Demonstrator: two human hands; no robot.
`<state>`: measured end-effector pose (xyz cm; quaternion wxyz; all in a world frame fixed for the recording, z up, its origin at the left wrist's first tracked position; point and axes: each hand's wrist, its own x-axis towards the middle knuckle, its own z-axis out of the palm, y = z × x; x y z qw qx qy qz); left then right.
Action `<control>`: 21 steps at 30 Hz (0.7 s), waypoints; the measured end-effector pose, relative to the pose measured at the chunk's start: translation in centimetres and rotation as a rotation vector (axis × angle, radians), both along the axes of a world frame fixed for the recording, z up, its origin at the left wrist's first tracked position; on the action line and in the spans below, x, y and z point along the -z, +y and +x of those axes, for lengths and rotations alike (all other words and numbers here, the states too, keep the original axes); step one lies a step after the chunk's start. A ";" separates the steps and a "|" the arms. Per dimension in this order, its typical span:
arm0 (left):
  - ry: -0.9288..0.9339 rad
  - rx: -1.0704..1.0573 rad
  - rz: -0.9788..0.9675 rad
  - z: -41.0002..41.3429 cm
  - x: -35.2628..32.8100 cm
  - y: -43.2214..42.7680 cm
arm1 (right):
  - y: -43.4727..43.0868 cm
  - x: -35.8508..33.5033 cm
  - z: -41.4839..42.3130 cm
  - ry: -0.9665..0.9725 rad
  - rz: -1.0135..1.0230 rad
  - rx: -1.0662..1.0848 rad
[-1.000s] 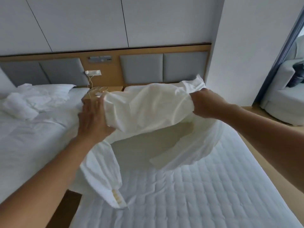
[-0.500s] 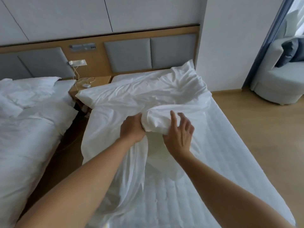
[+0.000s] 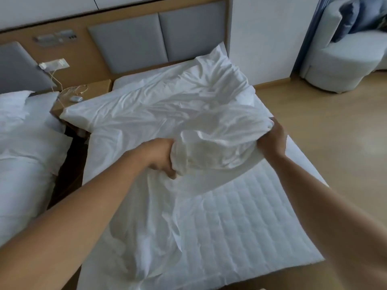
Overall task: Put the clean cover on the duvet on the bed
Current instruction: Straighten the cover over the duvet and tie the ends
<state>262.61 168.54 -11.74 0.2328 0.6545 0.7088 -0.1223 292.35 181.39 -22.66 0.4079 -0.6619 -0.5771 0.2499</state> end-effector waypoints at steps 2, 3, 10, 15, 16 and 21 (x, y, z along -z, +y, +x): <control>-0.247 -0.020 0.010 3.8 -1.2 2.1 | 1.5 -3.8 1.9 -0.310 0.079 -0.319; -0.319 -0.034 0.078 6.7 -1.5 3.3 | 2.0 -5.7 2.3 -0.467 0.097 -0.478; -0.325 -0.258 0.517 24.8 4.9 9.3 | 4.0 -9.6 5.6 -1.090 0.026 -0.931; -0.279 -0.378 0.506 28.3 9.0 12.3 | 2.8 -1.2 15.8 -0.165 -0.041 -0.642; -0.298 -0.432 0.534 29.1 9.7 12.5 | 1.0 1.9 17.8 -0.090 -0.004 -0.492; -0.423 -0.589 0.524 31.6 9.6 13.9 | -3.1 12.6 22.2 -0.400 -0.366 -0.263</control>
